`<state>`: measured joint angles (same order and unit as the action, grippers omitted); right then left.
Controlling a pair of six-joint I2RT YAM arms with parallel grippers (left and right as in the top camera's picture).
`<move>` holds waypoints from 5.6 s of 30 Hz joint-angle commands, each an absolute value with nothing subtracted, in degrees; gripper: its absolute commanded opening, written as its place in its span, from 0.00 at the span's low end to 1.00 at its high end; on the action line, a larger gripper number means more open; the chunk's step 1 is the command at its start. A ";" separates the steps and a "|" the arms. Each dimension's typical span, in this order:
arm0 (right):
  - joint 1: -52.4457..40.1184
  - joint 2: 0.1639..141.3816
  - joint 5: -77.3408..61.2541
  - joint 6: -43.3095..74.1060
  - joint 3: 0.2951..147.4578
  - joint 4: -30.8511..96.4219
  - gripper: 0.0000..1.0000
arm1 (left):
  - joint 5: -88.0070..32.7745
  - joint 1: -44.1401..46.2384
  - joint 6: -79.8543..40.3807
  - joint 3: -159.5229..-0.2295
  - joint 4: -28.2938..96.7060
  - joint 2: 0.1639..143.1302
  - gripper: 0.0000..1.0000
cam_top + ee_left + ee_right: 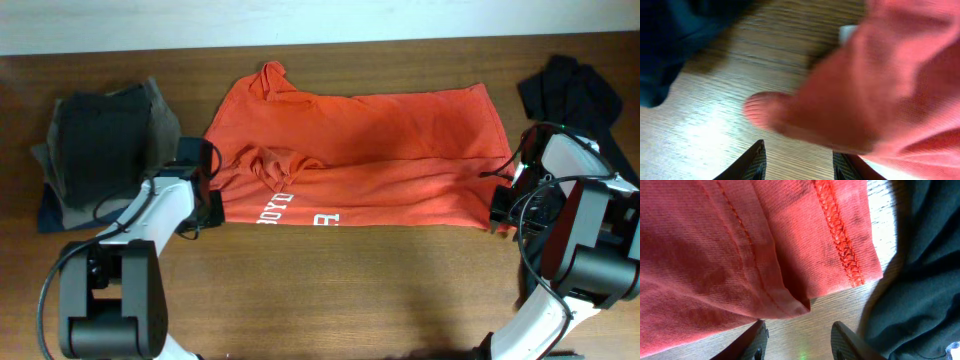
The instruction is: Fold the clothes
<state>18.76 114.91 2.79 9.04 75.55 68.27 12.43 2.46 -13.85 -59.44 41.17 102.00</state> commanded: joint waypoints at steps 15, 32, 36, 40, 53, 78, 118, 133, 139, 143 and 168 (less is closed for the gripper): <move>18.76 113.71 -1.34 9.47 75.64 66.41 0.45 | -2.48 1.10 -14.17 -61.89 39.00 89.97 0.49; 18.72 112.57 -1.10 6.17 80.90 56.80 0.55 | -12.36 1.10 -6.52 -61.87 30.44 104.51 0.49; 18.72 114.02 -1.93 5.98 80.38 56.64 0.55 | -12.84 1.10 -6.52 -61.87 30.81 107.26 0.49; 18.72 114.39 -2.20 5.74 79.55 57.25 0.56 | -12.71 1.10 -6.55 -61.87 33.58 108.81 0.49; 18.83 114.39 -0.62 6.07 72.55 64.55 0.58 | -1.21 0.12 -6.59 -61.87 53.76 108.79 0.49; 18.72 114.91 -12.21 0.16 77.23 53.65 0.12 | -0.64 -1.65 -6.57 -61.87 53.39 108.79 0.50; 23.55 104.77 3.33 15.27 71.22 69.45 0.13 | -5.54 -1.54 -5.23 -65.30 59.18 98.08 0.27; 19.77 87.46 -0.47 12.23 75.70 69.73 0.46 | -19.75 -0.25 -5.08 -71.13 25.41 97.38 0.60; 19.77 87.50 -0.91 12.21 75.70 70.37 0.46 | -19.77 -0.16 -5.06 -84.97 24.53 111.77 0.60; 19.77 87.50 -0.91 11.90 75.70 71.18 0.46 | -19.77 -0.16 -5.06 -99.18 28.18 123.46 0.60; 19.77 87.50 -0.89 10.98 75.70 70.61 0.45 | -18.57 -0.01 -1.58 -106.96 37.17 138.30 0.29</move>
